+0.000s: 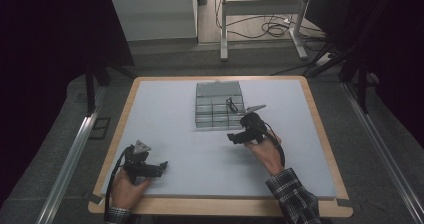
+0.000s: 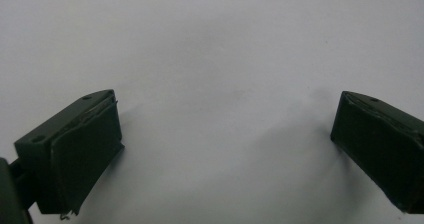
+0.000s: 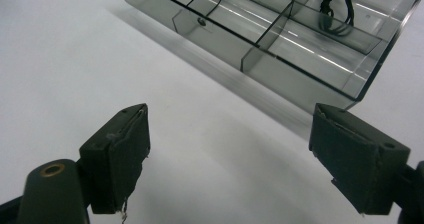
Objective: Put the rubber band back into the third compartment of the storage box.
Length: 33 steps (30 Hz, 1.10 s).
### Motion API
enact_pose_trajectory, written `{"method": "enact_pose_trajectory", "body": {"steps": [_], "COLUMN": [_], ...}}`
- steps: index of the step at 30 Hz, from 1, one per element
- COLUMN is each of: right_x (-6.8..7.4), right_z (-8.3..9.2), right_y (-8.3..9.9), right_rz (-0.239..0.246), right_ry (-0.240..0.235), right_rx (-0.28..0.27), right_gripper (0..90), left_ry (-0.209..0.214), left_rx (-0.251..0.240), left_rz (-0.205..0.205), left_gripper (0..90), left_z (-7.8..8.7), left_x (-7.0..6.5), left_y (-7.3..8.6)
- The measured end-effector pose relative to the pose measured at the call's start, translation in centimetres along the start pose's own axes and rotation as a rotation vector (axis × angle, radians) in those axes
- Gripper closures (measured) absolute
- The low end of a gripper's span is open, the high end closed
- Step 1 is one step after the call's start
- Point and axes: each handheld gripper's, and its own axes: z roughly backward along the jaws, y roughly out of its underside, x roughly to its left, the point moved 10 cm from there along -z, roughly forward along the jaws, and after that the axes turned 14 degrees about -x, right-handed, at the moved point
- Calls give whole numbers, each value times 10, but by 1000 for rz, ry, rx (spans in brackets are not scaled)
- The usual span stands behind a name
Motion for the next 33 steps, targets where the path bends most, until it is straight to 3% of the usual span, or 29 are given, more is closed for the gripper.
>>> {"method": "enact_pose_trajectory", "body": {"steps": [26, 33], "right_x": [10, 13], "right_z": [20, 24], "right_y": [29, 47], "right_rz": [24, 25], "right_ry": [-12, -13], "right_rx": [8, 33], "right_gripper": [116, 96], "left_ry": [0, 0], "left_rx": [0, 0], "left_rz": [0, 0], "left_gripper": [0, 0], "left_z": [0, 0], "left_x": [0, 0], "left_y": [0, 0]}}
